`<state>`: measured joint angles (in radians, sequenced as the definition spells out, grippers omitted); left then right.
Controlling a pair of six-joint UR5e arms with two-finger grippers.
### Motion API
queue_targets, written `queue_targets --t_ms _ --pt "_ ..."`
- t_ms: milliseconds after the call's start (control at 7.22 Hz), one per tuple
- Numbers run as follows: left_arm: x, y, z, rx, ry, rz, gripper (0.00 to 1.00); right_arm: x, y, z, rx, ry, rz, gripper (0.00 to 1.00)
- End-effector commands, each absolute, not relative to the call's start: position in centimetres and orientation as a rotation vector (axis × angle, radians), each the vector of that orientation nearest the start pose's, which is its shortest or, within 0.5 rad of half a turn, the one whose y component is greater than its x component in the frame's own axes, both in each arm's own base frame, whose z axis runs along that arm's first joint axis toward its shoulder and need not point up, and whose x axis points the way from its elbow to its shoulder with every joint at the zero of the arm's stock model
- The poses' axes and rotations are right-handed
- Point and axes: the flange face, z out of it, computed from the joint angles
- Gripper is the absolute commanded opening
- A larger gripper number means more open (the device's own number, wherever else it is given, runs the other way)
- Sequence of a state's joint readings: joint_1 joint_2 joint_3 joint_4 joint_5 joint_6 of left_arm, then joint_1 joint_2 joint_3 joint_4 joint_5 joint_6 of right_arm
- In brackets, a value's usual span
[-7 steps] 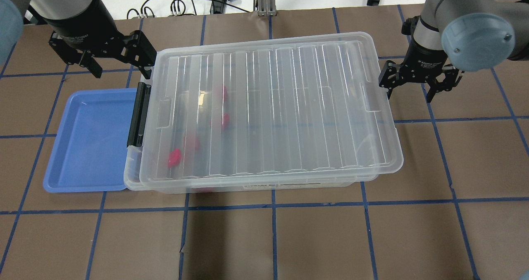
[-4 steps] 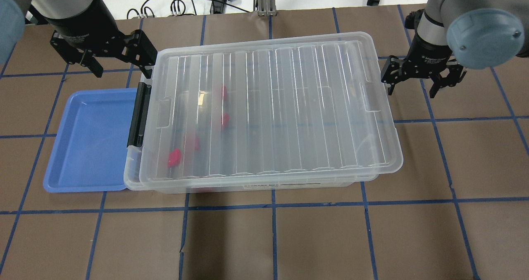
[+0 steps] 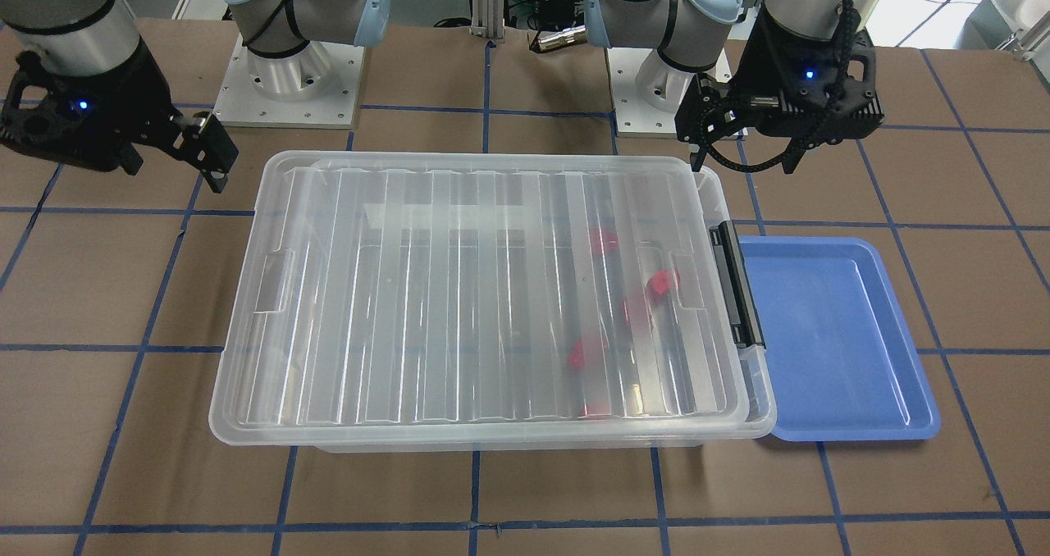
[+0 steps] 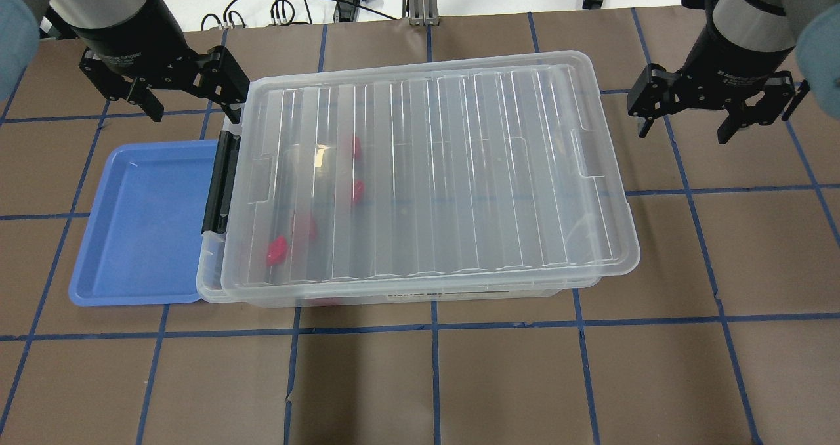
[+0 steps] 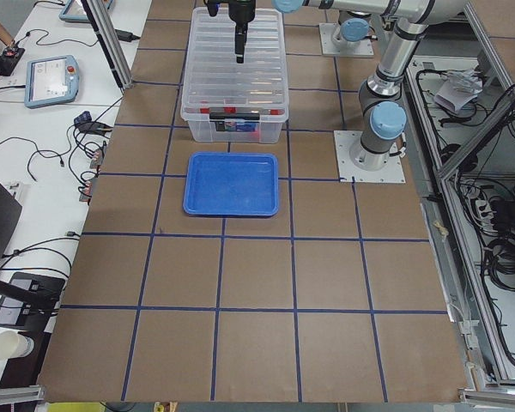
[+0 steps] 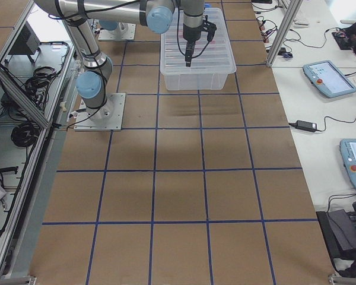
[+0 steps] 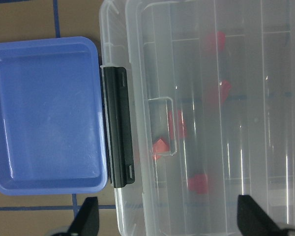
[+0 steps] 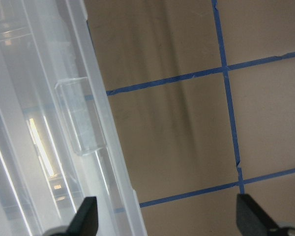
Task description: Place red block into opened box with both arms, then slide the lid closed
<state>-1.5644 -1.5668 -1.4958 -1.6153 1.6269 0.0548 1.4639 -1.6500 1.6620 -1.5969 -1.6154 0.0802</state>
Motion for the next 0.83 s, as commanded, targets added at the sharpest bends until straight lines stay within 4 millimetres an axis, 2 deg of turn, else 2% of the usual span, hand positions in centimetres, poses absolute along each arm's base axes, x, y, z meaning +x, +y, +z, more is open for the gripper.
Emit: queue_targets --t_ms 0,138,692 --pt "-12.31 -49.42 52.42 0.067 3.090 -0.054 1.00 11.19 -44.54 49.73 0.260 3.154 -0.009 1.00" --pt "-12.31 -49.33 52.55 0.068 3.105 -0.058 1.00 11.88 -44.32 49.68 0.235 3.156 -0.002 1.00" --pt "-12.12 -49.36 52.47 0.068 3.101 -0.055 1.00 12.15 -44.42 49.11 0.231 3.129 0.017 1.00"
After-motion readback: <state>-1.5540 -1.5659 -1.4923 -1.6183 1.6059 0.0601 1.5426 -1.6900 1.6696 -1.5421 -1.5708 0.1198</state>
